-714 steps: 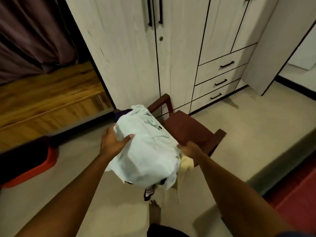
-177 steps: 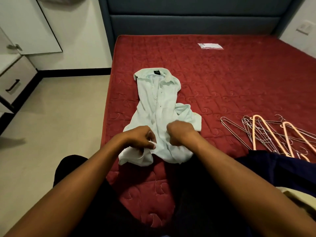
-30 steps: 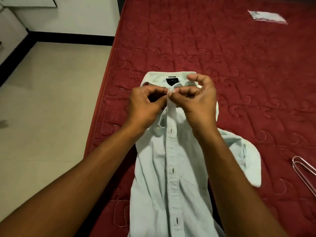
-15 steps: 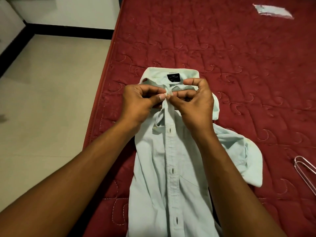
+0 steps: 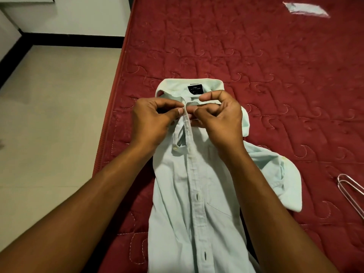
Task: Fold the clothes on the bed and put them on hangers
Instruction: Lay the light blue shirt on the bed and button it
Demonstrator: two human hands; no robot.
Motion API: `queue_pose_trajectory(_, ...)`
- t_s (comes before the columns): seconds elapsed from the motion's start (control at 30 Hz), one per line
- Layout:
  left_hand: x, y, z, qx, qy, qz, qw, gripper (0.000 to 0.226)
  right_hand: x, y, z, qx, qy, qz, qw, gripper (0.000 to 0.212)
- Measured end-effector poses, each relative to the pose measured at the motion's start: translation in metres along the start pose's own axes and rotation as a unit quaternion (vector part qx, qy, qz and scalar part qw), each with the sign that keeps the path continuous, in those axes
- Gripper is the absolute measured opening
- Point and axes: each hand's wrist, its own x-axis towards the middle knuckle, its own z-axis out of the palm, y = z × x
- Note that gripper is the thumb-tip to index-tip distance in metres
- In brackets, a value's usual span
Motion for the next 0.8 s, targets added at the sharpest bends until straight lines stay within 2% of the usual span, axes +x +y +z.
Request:
queue_pose_trajectory(0.1, 0.000, 0.001, 0.001, -0.019, -0.023, -0.014, 0.999, 0.014, 0.000, 0.000, -0.003, 0.071, 0.001, 0.065, 0.995, 0.032)
queue_pose_trajectory(0.3, -0.001, 0.001, 0.003, -0.029, -0.054, -0.039, 0.997, 0.017, 0.002, 0.011, -0.003, 0.050, 0.027, 0.098, 0.994, 0.041)
queue_pose_trajectory(0.43, -0.004, 0.000, 0.005, -0.045, -0.050, -0.058, 0.996, 0.016, 0.002, 0.009, -0.005, -0.037, 0.020, 0.058, 0.997, 0.036)
queue_pose_trajectory(0.57, -0.009, 0.006, 0.010, -0.092, -0.038, -0.079, 0.992, 0.014, 0.001, 0.000, -0.007, -0.148, 0.037, -0.018, 0.988, 0.032)
queue_pose_trajectory(0.67, -0.009, 0.007, 0.013, -0.110, -0.003, -0.092, 0.990, 0.022, -0.002, -0.004, -0.004, -0.163, 0.034, -0.058, 0.984, 0.034)
queue_pose_trajectory(0.8, -0.006, 0.003, 0.012, -0.080, 0.008, -0.075, 0.994, 0.025, -0.003, -0.001, -0.001, -0.122, 0.029, -0.062, 0.990, 0.035)
